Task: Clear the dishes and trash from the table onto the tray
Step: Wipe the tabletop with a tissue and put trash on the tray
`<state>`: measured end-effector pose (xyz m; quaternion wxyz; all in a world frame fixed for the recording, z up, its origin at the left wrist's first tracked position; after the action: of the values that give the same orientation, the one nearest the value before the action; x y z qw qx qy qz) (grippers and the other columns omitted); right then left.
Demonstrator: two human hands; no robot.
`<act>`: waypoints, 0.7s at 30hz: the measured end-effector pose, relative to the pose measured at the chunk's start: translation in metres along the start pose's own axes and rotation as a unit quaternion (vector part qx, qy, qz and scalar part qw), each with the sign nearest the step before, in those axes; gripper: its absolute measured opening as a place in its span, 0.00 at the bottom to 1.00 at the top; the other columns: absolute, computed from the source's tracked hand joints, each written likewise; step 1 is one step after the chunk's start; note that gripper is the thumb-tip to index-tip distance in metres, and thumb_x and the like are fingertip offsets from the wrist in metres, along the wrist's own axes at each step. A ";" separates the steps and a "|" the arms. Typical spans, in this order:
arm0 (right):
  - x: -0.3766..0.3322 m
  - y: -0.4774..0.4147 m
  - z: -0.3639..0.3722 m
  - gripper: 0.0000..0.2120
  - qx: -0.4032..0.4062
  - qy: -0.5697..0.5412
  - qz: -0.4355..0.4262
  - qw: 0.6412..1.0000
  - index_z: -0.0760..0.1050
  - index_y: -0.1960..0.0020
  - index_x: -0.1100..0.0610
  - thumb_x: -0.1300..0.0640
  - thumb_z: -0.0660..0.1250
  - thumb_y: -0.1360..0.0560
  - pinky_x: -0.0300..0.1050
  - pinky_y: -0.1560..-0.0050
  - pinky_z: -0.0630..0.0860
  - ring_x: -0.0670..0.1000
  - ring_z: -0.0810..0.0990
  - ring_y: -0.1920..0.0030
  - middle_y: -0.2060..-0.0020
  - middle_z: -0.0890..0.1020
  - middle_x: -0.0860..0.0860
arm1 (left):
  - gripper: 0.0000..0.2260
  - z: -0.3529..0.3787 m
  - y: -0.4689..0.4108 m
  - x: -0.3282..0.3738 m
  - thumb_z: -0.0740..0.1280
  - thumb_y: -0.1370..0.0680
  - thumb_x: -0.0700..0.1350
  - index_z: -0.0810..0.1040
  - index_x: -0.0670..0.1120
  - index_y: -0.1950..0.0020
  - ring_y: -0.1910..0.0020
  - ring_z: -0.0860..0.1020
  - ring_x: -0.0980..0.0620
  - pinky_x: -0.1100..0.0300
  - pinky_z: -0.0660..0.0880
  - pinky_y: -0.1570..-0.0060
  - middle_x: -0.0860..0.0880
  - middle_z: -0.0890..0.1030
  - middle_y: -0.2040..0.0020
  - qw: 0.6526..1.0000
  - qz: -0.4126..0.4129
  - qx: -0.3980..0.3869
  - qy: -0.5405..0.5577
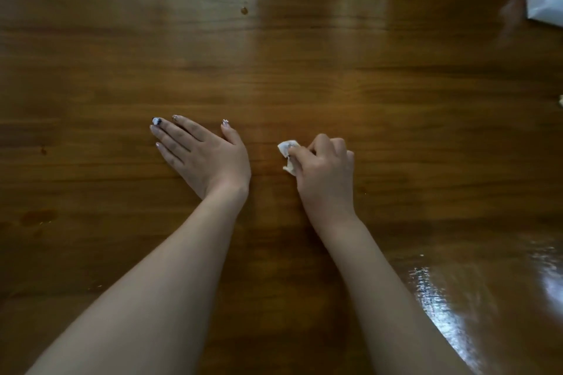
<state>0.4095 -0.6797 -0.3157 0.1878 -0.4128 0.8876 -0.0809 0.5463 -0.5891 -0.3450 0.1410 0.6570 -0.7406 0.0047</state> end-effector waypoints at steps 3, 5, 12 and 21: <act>0.012 0.043 -0.015 0.08 -0.012 -0.006 0.003 1.000 0.83 0.54 0.56 0.62 0.76 0.32 0.49 0.58 0.68 0.54 0.72 0.56 0.63 0.76 0.53 | 0.33 0.000 0.001 -0.001 0.47 0.18 0.57 0.43 0.36 0.23 0.23 0.39 0.41 0.49 0.39 0.25 0.36 0.42 0.22 1.000 0.007 0.003 0.007; 0.022 0.058 -0.022 0.08 -0.003 -0.013 0.011 1.000 0.84 0.55 0.55 0.62 0.77 0.33 0.49 0.56 0.64 0.52 0.68 0.54 0.63 0.77 0.52 | 0.33 0.000 0.001 -0.001 0.48 0.18 0.57 0.44 0.36 0.23 0.23 0.39 0.42 0.49 0.39 0.25 0.36 0.43 0.22 1.000 0.012 0.007 0.013; 0.030 0.000 -0.010 0.03 0.027 -0.003 0.018 0.999 0.82 0.62 0.55 0.60 0.74 0.30 0.48 0.59 0.61 0.58 0.74 0.58 0.65 0.76 0.51 | 0.33 -0.002 0.001 -0.001 0.48 0.18 0.57 0.45 0.36 0.23 0.23 0.40 0.42 0.50 0.39 0.25 0.37 0.43 0.22 1.000 0.018 0.013 0.021; 0.050 0.074 -0.033 0.08 0.010 -0.016 0.035 0.999 0.84 0.52 0.56 0.60 0.74 0.31 0.50 0.54 0.63 0.52 0.67 0.54 0.63 0.77 0.52 | 0.33 -0.001 0.003 -0.002 0.49 0.18 0.57 0.45 0.36 0.23 0.23 0.40 0.42 0.50 0.39 0.26 0.36 0.44 0.22 0.999 0.018 0.019 0.027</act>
<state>0.3150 -0.6708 -0.3210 0.2093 -0.3806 0.8975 -0.0765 0.5436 -0.5864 -0.3440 0.1480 0.6455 -0.7482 0.0391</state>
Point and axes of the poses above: each hand's wrist, its own y-axis away from the middle knuckle, its own z-axis out of the palm, x = y × z, the point moved 5 cm from there along -y, towards the middle knuckle
